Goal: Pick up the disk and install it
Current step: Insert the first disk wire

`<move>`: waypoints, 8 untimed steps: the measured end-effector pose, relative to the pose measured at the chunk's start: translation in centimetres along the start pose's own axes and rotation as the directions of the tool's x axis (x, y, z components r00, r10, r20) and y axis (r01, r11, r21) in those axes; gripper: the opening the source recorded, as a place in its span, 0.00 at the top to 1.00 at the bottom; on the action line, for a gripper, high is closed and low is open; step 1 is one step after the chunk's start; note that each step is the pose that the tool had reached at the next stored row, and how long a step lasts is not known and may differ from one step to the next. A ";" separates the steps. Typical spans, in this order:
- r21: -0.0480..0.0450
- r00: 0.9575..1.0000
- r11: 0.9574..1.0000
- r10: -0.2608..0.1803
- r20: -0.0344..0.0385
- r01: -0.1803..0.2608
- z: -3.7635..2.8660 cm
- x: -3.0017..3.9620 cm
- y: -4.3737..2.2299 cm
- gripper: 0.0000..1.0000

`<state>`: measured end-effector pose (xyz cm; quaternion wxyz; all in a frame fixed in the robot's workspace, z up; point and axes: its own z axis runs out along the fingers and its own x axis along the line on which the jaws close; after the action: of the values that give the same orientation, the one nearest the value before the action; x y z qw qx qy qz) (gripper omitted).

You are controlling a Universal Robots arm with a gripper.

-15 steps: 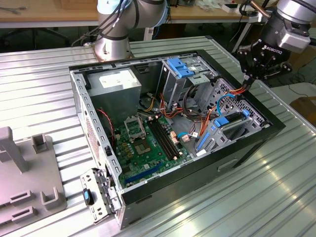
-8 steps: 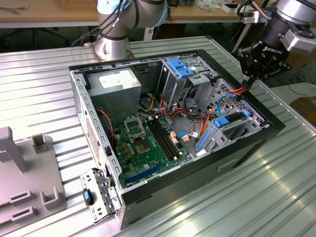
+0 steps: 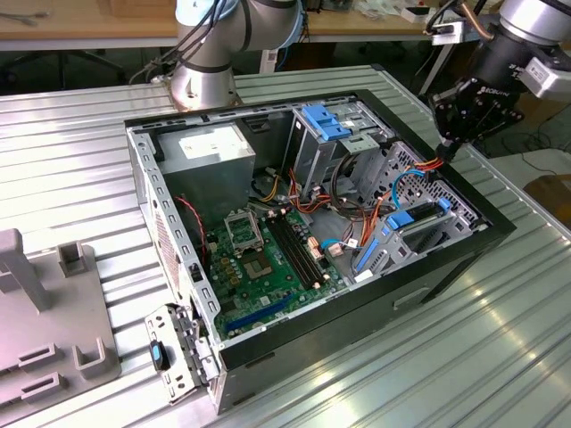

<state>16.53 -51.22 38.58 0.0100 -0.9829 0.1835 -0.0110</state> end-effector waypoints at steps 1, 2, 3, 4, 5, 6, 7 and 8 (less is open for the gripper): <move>0.000 1.000 1.000 -0.026 0.001 0.026 0.01 0.00 0.00 0.89; 0.001 0.999 0.999 -0.045 0.001 0.045 0.03 0.00 0.00 0.89; 0.001 0.997 0.997 -0.071 0.002 0.071 0.04 0.00 0.00 0.89; 0.002 0.996 0.996 -0.095 0.002 0.095 0.05 0.00 0.00 0.89; 0.002 0.994 0.994 -0.113 0.003 0.113 0.06 0.00 0.00 0.89; 0.003 0.990 0.990 -0.138 0.003 0.138 0.08 0.00 0.00 0.89; 0.003 0.987 0.987 -0.159 0.004 0.159 0.09 0.00 0.00 0.89; 0.004 0.983 0.983 -0.183 0.004 0.183 0.10 0.00 0.00 0.89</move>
<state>16.53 -51.22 38.48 0.0110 -0.9956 0.0923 -0.0100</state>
